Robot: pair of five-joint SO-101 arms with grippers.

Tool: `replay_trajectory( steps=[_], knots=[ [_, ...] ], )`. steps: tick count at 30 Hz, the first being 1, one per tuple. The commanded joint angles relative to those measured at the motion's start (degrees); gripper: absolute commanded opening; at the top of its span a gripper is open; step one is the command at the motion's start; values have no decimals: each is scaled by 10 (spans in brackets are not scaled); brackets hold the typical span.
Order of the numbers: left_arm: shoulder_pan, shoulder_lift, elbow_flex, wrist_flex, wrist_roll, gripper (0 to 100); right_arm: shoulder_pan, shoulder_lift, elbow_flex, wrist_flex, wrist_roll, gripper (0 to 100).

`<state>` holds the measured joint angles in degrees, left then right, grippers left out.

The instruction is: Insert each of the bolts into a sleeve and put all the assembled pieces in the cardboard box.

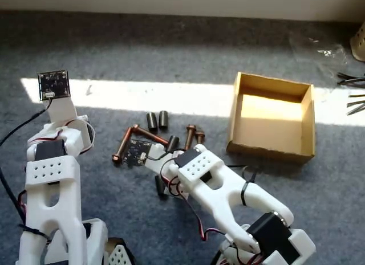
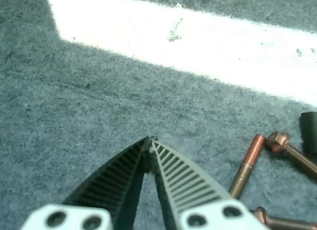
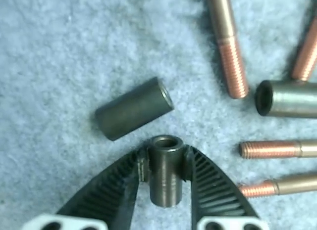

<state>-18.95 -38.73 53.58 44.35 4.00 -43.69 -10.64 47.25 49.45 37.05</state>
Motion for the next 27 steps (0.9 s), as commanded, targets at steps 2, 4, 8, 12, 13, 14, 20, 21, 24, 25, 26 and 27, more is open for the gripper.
replay_trajectory(
  steps=[2, 4, 8, 12, 13, 14, 20, 21, 24, 25, 26, 27],
  knots=[
    [12, 0, -5, -11, 2, 11, 7, 3, -19, 2, 0, 109],
    [12, 0, -5, -11, 2, 11, 5, 26, -21, 2, 1, 109],
    [12, 0, -5, -11, 2, 11, 4, 80, -24, 2, 0, 104],
    [12, 0, -5, -11, 2, 11, 7, 78, -24, 2, 0, 35],
    [12, 0, -5, -11, 2, 11, 7, 71, -24, 2, -2, 14],
    [12, 0, -5, -11, 2, 11, 7, 64, -24, 2, -3, 2],
    [12, 0, -5, -11, 2, 11, 7, 21, -20, 2, -4, 5],
    [12, 0, -5, -11, 2, 11, 7, 11, -20, 2, -4, 5],
    [13, 0, -5, -11, 2, 11, 8, -26, -20, 3, -34, 5],
    [13, 0, -5, -11, 2, 11, 9, -42, -20, 4, -55, 5],
    [15, 0, -4, -11, 2, 11, 12, -59, -20, 5, -71, 5],
    [18, 0, -4, -11, 1, 11, 16, -79, -20, 5, -82, 5]
  ],
)
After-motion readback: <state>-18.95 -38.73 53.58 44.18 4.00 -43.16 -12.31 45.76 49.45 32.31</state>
